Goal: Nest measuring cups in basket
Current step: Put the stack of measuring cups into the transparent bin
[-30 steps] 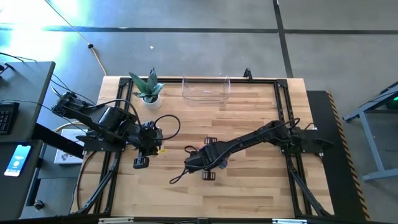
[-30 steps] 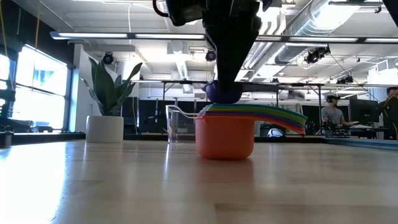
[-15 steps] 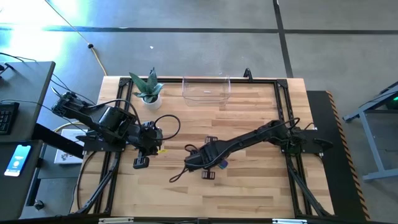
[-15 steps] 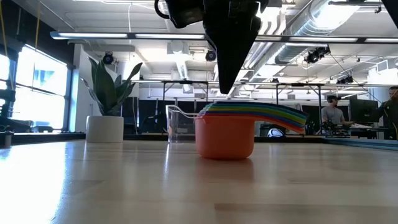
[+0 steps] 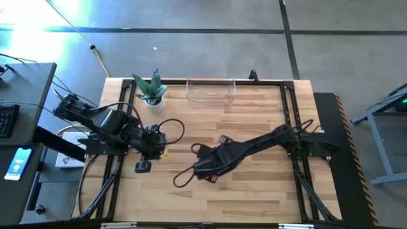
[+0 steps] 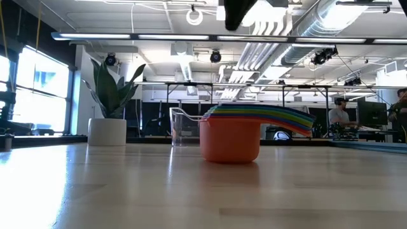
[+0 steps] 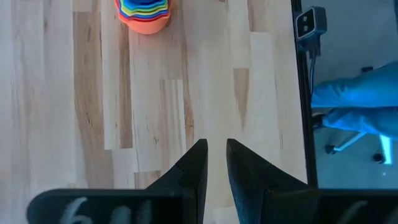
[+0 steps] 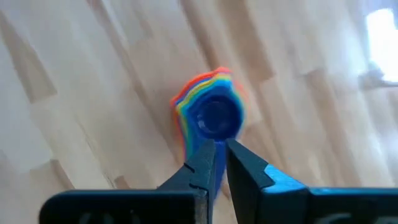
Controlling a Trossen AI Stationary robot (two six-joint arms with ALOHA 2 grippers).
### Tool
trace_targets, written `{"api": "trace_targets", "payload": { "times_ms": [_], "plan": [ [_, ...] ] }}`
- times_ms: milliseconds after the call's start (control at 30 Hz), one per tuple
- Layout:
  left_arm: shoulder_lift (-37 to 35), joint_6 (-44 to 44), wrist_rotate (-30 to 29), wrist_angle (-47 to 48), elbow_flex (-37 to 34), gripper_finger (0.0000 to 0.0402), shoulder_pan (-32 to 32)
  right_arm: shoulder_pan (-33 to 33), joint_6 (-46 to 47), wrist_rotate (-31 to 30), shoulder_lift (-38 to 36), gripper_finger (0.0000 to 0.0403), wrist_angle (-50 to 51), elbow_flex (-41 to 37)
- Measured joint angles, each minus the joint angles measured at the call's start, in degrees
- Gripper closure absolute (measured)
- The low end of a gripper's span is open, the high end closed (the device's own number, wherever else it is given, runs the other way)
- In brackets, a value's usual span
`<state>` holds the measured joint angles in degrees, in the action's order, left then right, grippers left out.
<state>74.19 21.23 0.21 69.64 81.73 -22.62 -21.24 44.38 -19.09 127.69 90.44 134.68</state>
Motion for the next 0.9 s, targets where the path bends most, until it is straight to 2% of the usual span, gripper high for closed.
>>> {"api": "trace_targets", "payload": {
  "times_ms": [200,400,600,733,900],
  "plan": [
    [-0.35,-1.01,-1.36,-0.01,0.0,0.0353,-2.41,-0.34,4.96,-6.87,-5.63,0.0373,-0.32,-2.19],
    [-3.29,-1.28,-4.95,-0.68,-0.66,0.0353,-4.44,-0.47,4.99,-12.6,-10.68,0.0373,-0.44,-3.27],
    [-10.39,0.08,-7.34,-7.05,-7.54,0.0353,-4.17,0.94,1.34,-15.97,-15.7,0.0373,-0.45,-5.17],
    [-15.29,1.22,-7.36,-12.27,-12.57,0.0353,-2.53,3.04,0.84,-16.47,-21.94,0.0373,-0.58,-13.02],
    [-19.91,1.79,-10.19,-18.08,-17.55,0.0353,-0.04,5.52,5.1,-14.6,-32.16,0.0373,-2.54,-27.82]
  ]
}}
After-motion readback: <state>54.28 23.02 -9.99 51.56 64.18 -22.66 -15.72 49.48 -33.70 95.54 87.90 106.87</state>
